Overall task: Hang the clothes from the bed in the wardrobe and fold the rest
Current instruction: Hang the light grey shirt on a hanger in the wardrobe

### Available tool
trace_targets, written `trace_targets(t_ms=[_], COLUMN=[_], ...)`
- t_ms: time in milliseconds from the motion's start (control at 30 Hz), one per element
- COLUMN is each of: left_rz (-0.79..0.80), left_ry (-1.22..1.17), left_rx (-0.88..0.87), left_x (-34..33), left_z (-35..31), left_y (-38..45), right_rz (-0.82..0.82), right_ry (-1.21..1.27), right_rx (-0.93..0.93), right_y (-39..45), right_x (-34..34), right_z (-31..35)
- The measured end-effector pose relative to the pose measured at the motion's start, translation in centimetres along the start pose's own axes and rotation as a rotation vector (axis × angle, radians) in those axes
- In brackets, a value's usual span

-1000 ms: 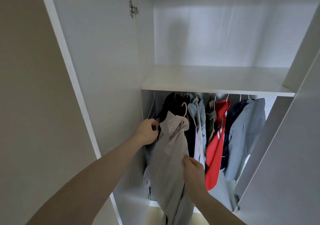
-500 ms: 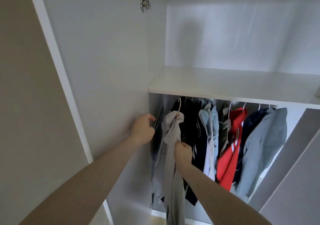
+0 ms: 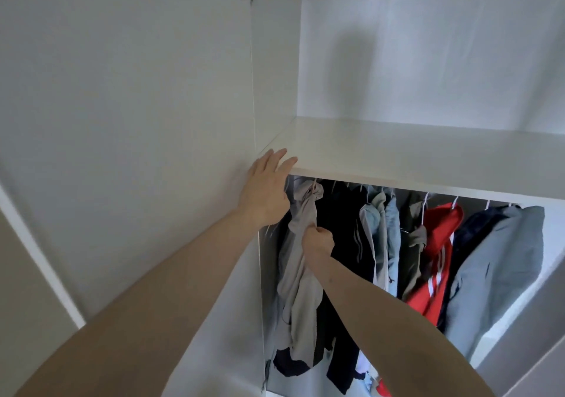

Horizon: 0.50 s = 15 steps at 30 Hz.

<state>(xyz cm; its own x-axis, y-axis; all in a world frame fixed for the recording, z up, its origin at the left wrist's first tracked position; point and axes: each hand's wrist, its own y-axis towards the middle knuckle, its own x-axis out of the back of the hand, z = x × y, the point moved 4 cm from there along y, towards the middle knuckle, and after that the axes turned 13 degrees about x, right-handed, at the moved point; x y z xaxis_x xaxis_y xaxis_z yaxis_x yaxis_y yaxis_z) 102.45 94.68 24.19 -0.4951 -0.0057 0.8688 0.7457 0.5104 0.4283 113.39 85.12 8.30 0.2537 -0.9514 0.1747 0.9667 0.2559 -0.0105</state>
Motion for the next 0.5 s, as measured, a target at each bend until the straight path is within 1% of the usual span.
trace_targets(t_ms=[100, 167, 300, 400, 500], left_rz=[0.165, 0.230, 0.191, 0.192, 0.184], left_ry=[0.092, 0.076, -0.040, -0.117, -0.161], left_rx=[-0.016, 0.003, 0.049, 0.075, 0.099], left_x=[-1.3, -1.7, -1.8, -2.2, -2.7], left_z=[-0.2, 0.0, 0.6, 1.2, 1.7], left_y=[2.2, 2.9, 4.3, 4.5, 4.7], right_rz=[-0.001, -0.014, -0.030, -0.007, -0.028], right_ry=[-0.021, -0.032, -0.002, 0.003, 0.072], right_rx=[0.016, 0.019, 0.003, -0.038, -0.089], right_y=[2.6, 4.1, 7.3, 8.9, 10.5], right_x=[-0.5, -0.6, -1.2, -1.7, -2.6], right_z=[0.2, 0.5, 0.9, 1.4, 1.7])
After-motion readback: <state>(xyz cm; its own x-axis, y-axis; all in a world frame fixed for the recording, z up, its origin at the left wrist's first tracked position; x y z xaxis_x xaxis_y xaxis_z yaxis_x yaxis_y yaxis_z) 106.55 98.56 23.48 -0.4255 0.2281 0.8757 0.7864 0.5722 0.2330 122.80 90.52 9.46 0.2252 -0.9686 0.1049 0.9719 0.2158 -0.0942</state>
